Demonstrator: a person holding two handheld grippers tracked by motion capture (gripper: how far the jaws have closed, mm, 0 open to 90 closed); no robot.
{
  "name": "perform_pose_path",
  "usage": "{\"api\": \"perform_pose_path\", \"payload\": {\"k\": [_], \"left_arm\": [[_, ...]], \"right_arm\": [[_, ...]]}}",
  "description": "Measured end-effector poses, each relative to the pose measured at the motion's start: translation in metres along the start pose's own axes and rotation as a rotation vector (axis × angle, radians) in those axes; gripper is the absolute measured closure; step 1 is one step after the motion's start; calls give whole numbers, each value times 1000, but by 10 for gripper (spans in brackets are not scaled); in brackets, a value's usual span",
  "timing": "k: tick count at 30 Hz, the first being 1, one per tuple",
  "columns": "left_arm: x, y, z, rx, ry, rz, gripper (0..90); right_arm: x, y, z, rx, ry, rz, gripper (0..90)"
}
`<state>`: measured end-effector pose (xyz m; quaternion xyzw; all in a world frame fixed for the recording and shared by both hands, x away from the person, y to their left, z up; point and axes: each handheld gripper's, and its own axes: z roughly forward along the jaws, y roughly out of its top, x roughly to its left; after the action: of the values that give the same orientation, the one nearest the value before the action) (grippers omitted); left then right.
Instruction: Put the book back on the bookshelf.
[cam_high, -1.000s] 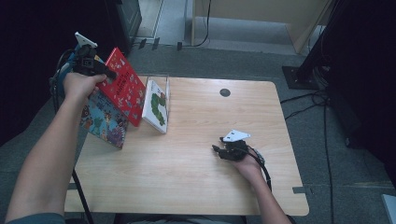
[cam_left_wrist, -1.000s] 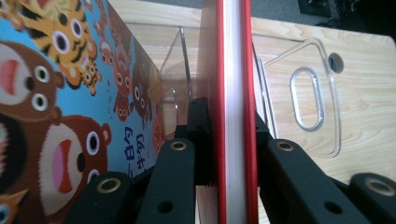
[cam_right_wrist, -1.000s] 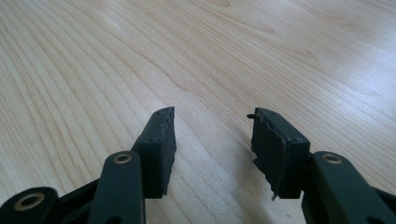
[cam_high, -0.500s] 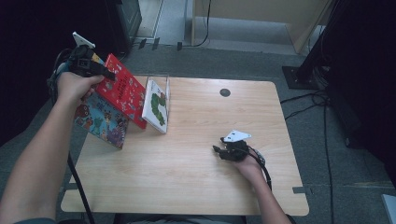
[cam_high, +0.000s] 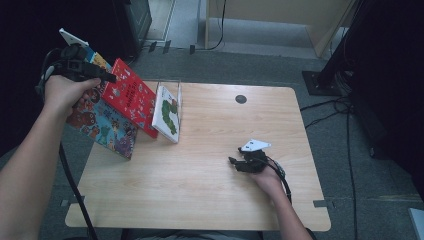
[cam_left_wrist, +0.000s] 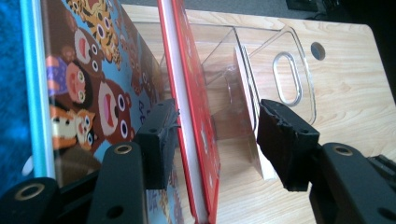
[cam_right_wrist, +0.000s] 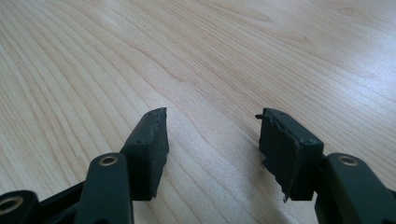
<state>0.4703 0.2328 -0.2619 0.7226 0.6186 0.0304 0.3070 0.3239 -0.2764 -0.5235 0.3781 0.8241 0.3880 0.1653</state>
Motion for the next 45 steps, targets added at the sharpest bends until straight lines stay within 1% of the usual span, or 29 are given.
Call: {"api": "perform_pose_path", "payload": {"k": [3,6,8,12,17,19,21,25,26,28,32,34,36,38,41,42,45], "left_arm": [[-4,-4,-6,-13,-2,8,465],[-10,-10,-10,-17,-6,34,456],[-14,-15,-11,-20,-23,43,455],[-26,-28,-10,-10,-35,86,455],[-36,-44,-3,3,-53,106,443],[-40,-51,2,8,-54,114,436],[-43,-59,9,12,-64,127,433],[-52,-75,21,-6,-59,176,431],[-54,-79,25,-4,-72,176,430],[-58,-86,31,4,-84,190,428],[-63,-98,42,19,-110,197,422],[-65,-106,50,30,-164,185,419],[-68,-113,57,43,-186,177,418],[-70,-120,65,52,-201,184,417],[-72,-131,76,69,-200,191,415],[-73,-136,81,73,-192,199,414],[-73,-147,93,82,-178,208,413]], "right_arm": [[-1,0,-1,1,2,-3,405],[-1,-1,-1,5,2,1,378],[-2,-1,-2,7,5,1,375],[-5,-3,-3,8,11,-5,363],[-8,-3,-4,8,25,-18,345],[-8,-3,-3,12,33,-19,328],[-9,-3,-3,14,32,-21,315],[-10,-2,-3,14,35,-26,313],[-10,-2,-3,13,34,-26,313],[-10,-2,-3,14,35,-26,313],[-10,-3,-3,13,34,-27,313],[-10,-2,-3,13,35,-27,313],[-10,-2,-3,14,35,-27,312],[-10,-2,-3,14,35,-26,312],[-10,-2,-3,15,35,-27,312],[-10,-2,-3,14,34,-29,312],[-10,-2,-3,15,34,-28,310]]}}
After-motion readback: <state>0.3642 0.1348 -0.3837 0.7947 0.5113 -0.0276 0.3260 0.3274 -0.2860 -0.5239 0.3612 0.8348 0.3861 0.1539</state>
